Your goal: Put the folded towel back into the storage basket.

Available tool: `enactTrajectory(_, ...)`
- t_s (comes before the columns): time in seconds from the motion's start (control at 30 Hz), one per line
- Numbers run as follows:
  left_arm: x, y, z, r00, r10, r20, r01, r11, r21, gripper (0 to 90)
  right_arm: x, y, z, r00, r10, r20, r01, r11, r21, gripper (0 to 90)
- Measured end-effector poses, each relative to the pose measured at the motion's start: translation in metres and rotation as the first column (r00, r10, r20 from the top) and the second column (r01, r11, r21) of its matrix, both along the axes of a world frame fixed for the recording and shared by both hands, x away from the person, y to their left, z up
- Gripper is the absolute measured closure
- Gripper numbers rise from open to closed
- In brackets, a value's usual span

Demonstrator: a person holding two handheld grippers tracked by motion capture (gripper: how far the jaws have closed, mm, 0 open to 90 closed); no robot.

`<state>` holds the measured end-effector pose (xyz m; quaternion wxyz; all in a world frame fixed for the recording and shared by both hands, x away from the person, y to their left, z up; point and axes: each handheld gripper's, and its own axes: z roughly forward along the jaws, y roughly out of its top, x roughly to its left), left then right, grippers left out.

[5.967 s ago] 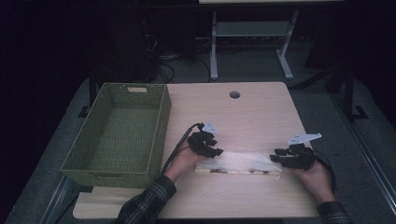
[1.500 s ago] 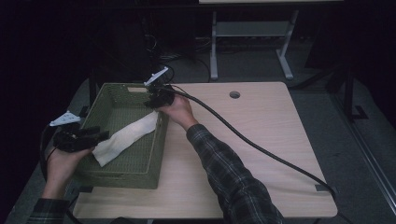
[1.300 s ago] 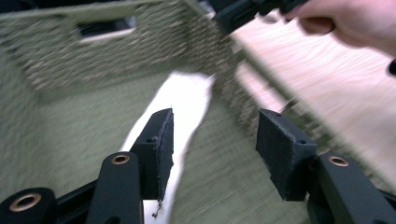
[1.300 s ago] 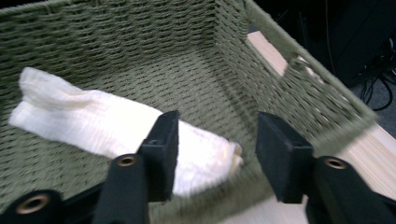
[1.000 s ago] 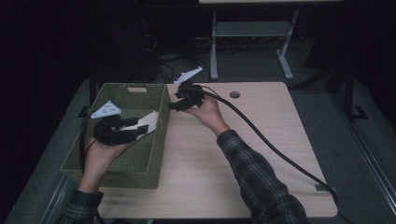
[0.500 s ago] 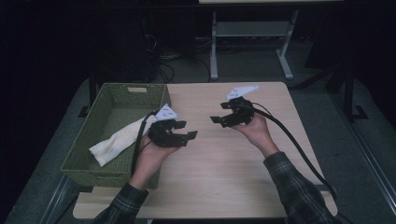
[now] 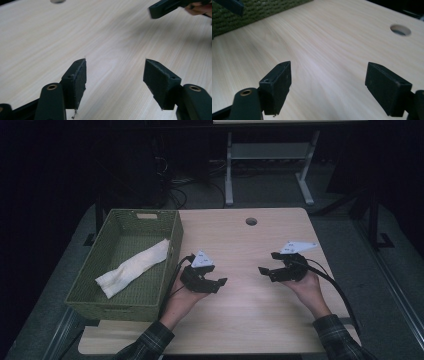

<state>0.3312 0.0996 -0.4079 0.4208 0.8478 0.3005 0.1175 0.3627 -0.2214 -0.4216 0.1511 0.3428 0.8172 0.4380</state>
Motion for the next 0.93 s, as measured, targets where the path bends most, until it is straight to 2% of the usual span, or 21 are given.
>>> enactTrajectory(0.17,0.001,-0.001,-0.020,0.9997,-0.021,-0.015,0.021,0.9993,0.031,32.0,-0.015,-0.019,-0.020,0.9995,-0.032,-0.009,0.031,0.999,-0.026,20.7)
enactTrajectory(0.27,0.001,0.000,-0.031,0.9988,-0.039,-0.029,0.041,0.9969,0.067,30.1,-0.024,-0.033,-0.034,0.9974,-0.058,-0.044,0.056,0.998,-0.043,18.9)
enactTrajectory(0.37,0.000,0.002,-0.043,0.9982,-0.041,-0.044,0.045,0.9957,0.081,28.4,-0.034,-0.045,-0.046,0.9944,-0.076,-0.073,0.073,0.996,-0.052,16.7)
enactTrajectory(0.47,-0.001,0.001,-0.053,0.9978,-0.044,-0.050,0.050,0.9913,0.122,26.0,-0.045,-0.052,-0.054,0.9909,-0.099,-0.091,0.092,0.993,-0.078,14.0)
enactTrajectory(0.57,-0.003,0.000,-0.060,0.9970,-0.053,-0.056,0.060,0.9912,0.118,23.5,-0.059,-0.059,-0.059,0.9864,-0.132,-0.098,0.120,0.986,-0.115,12.4)
enactTrajectory(0.63,-0.003,-0.002,-0.063,0.9967,-0.060,-0.056,0.067,0.9883,0.137,22.9,-0.065,-0.060,-0.060,0.9858,-0.144,-0.087,0.132,0.982,-0.133,11.3)
enactTrajectory(0.77,-0.004,-0.001,-0.066,0.9979,-0.056,-0.033,0.060,0.9894,0.132,21.5,-0.072,-0.062,-0.060,0.9868,-0.147,-0.068,0.136,0.981,-0.138,11.0)
enactTrajectory(0.93,-0.004,0.001,-0.069,0.9981,-0.060,-0.015,0.061,0.9919,0.111,19.7,-0.071,-0.063,-0.061,0.9820,-0.159,-0.103,0.145,0.981,-0.130,7.9)
